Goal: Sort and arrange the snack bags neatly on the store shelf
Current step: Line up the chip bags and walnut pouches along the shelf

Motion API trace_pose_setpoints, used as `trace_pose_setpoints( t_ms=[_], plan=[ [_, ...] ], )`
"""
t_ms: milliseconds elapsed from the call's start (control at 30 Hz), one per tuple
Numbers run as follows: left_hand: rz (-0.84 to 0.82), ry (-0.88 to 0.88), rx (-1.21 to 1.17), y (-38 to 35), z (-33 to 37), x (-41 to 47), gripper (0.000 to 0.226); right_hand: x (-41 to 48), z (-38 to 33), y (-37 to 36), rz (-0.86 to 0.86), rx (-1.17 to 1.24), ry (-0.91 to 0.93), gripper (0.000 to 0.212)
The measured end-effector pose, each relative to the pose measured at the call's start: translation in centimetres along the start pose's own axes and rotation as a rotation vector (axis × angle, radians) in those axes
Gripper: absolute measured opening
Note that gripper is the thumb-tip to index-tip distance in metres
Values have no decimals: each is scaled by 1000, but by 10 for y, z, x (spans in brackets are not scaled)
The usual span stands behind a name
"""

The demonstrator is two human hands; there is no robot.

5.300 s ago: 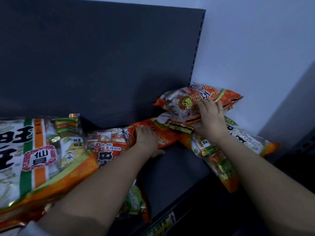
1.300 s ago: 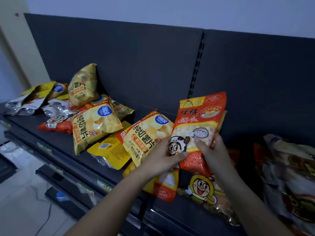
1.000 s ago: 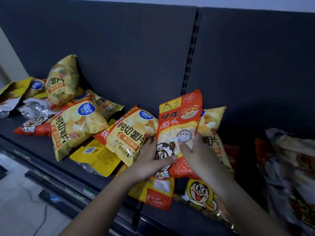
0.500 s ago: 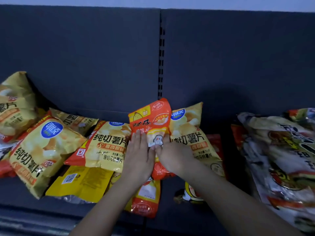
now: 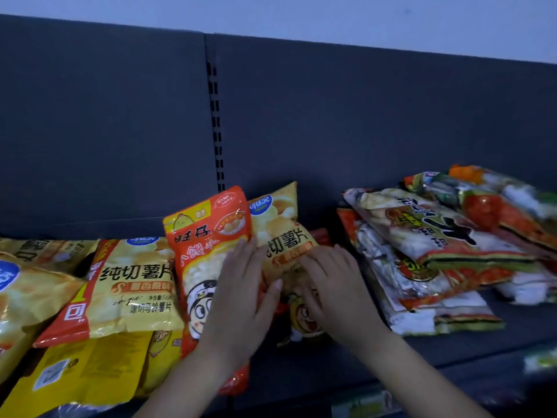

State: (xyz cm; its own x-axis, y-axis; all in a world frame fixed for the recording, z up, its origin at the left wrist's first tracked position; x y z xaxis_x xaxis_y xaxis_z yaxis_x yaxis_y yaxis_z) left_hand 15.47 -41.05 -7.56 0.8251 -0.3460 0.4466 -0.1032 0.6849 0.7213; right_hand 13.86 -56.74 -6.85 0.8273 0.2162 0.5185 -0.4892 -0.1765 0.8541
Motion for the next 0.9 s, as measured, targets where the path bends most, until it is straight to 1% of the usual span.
trace_pose_setpoints(
  t_ms=[67,100,167,200,300,333,400,433,467,533,567,600,667,700,733,767,833,900],
  plan=[
    [-50,-85,-102,-9,23,7,62,-6,20,19,77,-107,-53,33],
    [-108,-87,-179,-17,34,12,61,-11,29,30,110,-158,-80,35],
    [-238,-44,-408,-34,59,24,60,-23,47,49,95,-263,-166,43],
    [-299,7,-522,-44,72,30,59,-28,55,58,66,-324,-226,48],
    [-436,330,-797,-84,103,53,53,-47,80,73,-24,-426,-351,59],
    [-447,428,-851,-99,108,66,57,-51,87,75,-56,-428,-368,61],
    [-471,596,-912,-125,108,86,96,-56,99,77,-72,-411,-349,63],
    [-507,657,-949,-139,108,95,106,-57,104,78,-62,-386,-337,64],
    [-536,684,-1012,-150,113,103,102,-56,110,80,-59,-354,-339,64],
    [-557,692,-1117,-157,125,106,74,-55,127,80,-65,-306,-348,61],
    [-550,725,-1108,-162,126,108,71,-54,135,79,-73,-274,-351,59],
    [-538,754,-1071,-167,125,108,78,-52,143,78,-85,-241,-356,57],
    [-543,754,-1005,-178,122,113,103,-52,159,76,-89,-237,-355,54],
    [-549,750,-1000,-184,121,116,111,-52,166,75,-87,-250,-356,53],
    [-554,762,-1009,-191,122,121,114,-54,173,74,-92,-248,-362,52],
    [-566,770,-1014,-199,124,125,113,-57,181,74,-87,-243,-363,52],
    [-603,735,-1028,-211,139,132,104,-64,200,77,-85,-235,-373,51],
    [-594,718,-1048,-227,155,139,96,-71,221,80,-103,-233,-388,51]
  ],
)
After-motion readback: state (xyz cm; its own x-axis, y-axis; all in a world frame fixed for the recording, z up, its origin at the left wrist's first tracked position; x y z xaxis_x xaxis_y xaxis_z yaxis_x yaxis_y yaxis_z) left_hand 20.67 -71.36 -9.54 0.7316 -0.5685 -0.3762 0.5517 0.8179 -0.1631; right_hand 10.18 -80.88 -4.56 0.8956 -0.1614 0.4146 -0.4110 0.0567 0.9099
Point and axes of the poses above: each hand's wrist, its own x-axis towards the middle knuckle, its own y-axis out of the back of the hand, z = x × y, the point moved 3 cm from there along x, towards the middle knuckle, and after that the axes turned 2 degrees about x, right-handed, at the moved point
